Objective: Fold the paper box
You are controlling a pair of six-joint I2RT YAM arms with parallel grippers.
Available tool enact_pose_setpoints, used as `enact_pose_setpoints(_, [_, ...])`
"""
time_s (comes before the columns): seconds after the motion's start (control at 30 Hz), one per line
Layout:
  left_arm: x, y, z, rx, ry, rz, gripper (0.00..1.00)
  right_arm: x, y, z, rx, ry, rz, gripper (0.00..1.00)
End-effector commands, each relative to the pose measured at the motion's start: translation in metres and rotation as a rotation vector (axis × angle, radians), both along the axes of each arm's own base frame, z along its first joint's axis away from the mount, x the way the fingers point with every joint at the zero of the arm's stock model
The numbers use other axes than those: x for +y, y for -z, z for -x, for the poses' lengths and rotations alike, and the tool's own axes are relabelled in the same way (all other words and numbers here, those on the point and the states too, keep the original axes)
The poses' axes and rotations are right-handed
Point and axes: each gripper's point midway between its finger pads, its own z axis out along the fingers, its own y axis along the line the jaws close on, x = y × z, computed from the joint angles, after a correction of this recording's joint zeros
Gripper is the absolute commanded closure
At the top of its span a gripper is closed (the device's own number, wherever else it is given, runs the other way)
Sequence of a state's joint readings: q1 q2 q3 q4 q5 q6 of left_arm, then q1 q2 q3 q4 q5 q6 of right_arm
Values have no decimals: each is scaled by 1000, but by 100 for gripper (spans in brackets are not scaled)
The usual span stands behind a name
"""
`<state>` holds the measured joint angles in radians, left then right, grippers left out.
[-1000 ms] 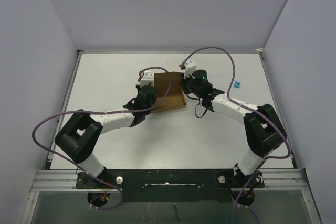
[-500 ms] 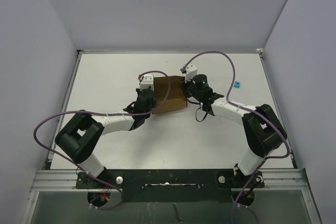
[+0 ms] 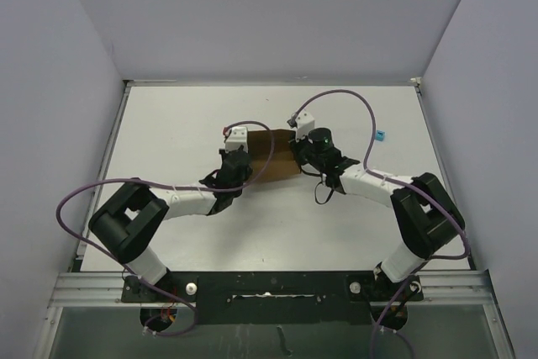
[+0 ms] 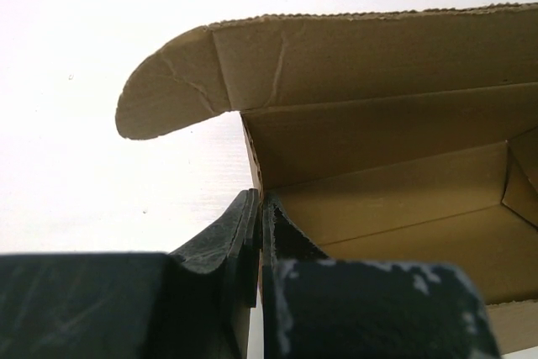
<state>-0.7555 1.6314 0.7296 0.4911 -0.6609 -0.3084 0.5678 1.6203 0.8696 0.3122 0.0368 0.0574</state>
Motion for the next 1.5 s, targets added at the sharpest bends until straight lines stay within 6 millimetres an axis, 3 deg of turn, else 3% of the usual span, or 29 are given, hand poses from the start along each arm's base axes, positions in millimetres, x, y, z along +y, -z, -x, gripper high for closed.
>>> enact_pose_setpoints(0.0, [-29,-27,9,-50,85,132,100,20,-22,15,-64,-89,-33,92])
enact_pose_setpoints(0.1, [-28,-32,13,-55,86,145,99,17,-23,15,-80,-86,-21,92])
enact_pose_setpoints(0.23, [-27,-47,18,-64,98,166,90,13,-23,17,-96,-86,-9,93])
enact_pose_setpoints(0.43, [-24,-69,33,-77,140,221,73,11,-24,18,-114,-88,-3,93])
enact_pose_setpoints(0.63, [-16,-79,50,-67,169,255,49,10,-22,18,-110,-85,-1,93])
enact_pose_setpoints(0.77, [-12,-88,65,-60,212,269,42,10,-21,19,-108,-86,2,93])
enact_pose_setpoints(0.97, [1,-136,88,-84,306,286,28,10,-17,21,-102,-96,4,93])
enact_pose_setpoints(1.1, [5,-164,87,-78,424,280,24,9,-17,22,-104,-100,7,93])
enact_pose_setpoints(1.23, [0,-167,80,-7,610,278,24,7,-17,23,-104,-106,9,92])
enact_pose_setpoints(1.3, [-14,-159,88,-1,814,182,22,7,-16,23,-99,-111,6,91])
enact_pose_setpoints(1.47, [-25,-146,91,43,975,60,18,8,-16,24,-98,-118,3,90])
